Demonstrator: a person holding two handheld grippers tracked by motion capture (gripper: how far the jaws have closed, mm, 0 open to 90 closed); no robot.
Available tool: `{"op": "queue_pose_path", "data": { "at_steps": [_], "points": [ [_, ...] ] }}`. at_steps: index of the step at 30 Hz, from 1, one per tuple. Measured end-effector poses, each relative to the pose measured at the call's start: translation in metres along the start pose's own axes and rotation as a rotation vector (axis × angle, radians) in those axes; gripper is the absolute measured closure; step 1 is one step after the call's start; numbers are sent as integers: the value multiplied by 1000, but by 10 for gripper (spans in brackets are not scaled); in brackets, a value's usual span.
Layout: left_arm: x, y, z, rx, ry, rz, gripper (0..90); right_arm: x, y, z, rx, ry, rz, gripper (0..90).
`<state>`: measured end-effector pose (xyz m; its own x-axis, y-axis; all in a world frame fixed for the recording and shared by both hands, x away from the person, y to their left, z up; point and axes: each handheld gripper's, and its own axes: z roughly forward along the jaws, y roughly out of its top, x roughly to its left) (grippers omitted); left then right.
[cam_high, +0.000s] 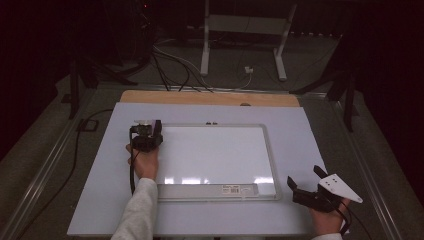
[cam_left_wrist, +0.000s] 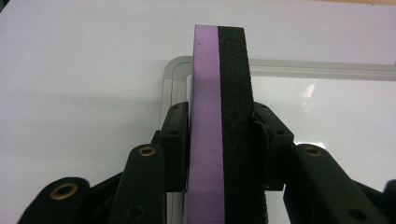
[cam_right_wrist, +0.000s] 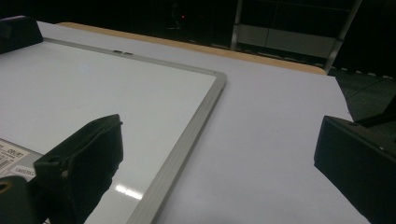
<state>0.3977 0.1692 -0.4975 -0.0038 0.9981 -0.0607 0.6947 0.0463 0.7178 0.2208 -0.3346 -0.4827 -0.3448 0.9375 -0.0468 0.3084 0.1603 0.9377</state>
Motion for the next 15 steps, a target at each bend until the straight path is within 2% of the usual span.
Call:
{"op": "queue_pose_path", "data": {
  "at_steps": [8,9,11,15],
  "points": [
    [2,1,1,-9,-4,-12,612,-1,0,0,-2,-1,1,18],
    [3,1,0,-18,-4,-13,563,-1,0,0,-2,0,1,18],
    [4,2,-4,-38,-29,-16,445,-1,0,0,-3,-1,1,18],
    [5,3,-21,-95,-81,32,268,-1,0,0,-2,1,1,18]
  ]
}}
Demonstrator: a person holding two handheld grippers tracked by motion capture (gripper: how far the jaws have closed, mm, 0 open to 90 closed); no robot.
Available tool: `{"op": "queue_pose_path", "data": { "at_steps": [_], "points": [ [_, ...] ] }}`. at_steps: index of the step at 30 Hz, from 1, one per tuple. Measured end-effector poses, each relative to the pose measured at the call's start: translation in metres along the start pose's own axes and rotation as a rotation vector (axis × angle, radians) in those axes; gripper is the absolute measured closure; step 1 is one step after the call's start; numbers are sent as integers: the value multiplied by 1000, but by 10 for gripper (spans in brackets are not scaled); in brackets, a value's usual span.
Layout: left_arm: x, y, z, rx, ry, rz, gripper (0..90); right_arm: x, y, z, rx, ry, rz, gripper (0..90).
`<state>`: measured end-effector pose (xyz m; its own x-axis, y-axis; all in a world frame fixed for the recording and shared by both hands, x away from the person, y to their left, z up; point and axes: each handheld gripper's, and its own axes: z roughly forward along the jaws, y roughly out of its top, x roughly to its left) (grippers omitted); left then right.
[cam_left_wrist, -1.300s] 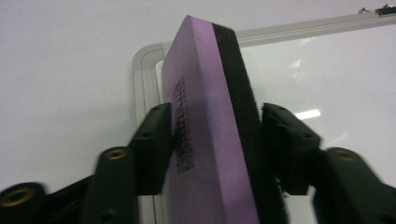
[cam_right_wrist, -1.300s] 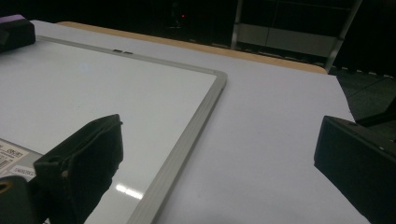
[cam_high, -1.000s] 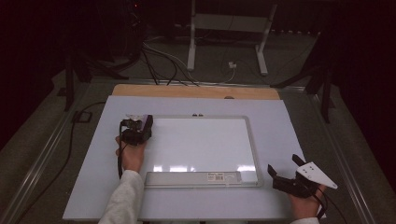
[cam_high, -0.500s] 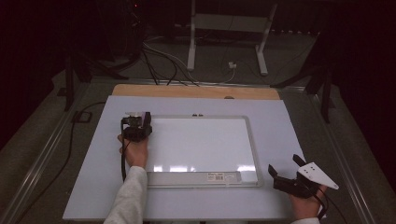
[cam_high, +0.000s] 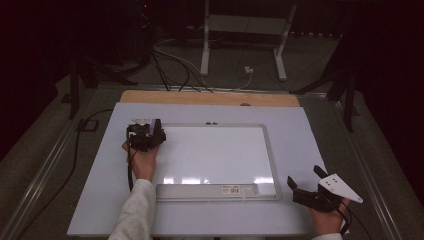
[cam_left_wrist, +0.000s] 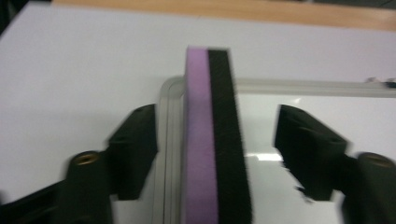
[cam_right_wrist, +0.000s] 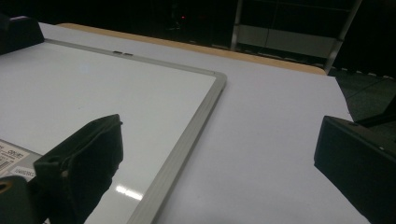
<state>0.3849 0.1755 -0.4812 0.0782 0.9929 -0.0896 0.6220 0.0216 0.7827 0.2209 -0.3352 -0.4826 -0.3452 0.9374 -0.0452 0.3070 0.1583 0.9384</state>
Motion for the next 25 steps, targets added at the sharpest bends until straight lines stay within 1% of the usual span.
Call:
{"op": "queue_pose_path", "data": {
  "at_steps": [3,4,5,6,8,9,11,12,13,15,17,19,22,25],
  "points": [
    [2,0,-20,-56,-55,44,176,1,0,0,-5,3,-2,18],
    [3,-1,-28,-79,-77,61,161,1,0,-1,-7,4,-1,18],
    [5,-3,-37,-103,-106,80,152,1,1,-1,-8,5,-1,18],
    [6,-6,-45,-123,-129,99,109,2,1,-1,-9,7,1,18],
    [11,-14,-62,-162,-167,124,62,3,1,-2,-15,15,1,18],
    [14,-19,-70,-178,-182,145,34,3,1,-2,-17,18,3,18],
    [21,-30,-84,-205,-184,187,13,5,2,-2,-20,25,0,17],
    [24,-36,-89,-212,-185,205,6,6,2,-2,-21,27,-1,17],
    [27,-41,-94,-213,-181,215,6,6,2,-3,-24,31,-3,17],
    [34,-53,-103,-231,-178,215,6,7,2,-3,-30,42,0,17],
    [40,-63,-111,-251,-180,199,5,7,3,-3,-32,48,9,17],
    [47,-70,-118,-281,-186,176,5,7,3,-3,-39,55,15,17],
    [53,-75,-127,-316,-176,152,5,8,4,-5,-45,62,13,17],
    [58,-75,-131,-347,-163,138,6,9,4,-5,-46,65,9,17]
  ]
}}
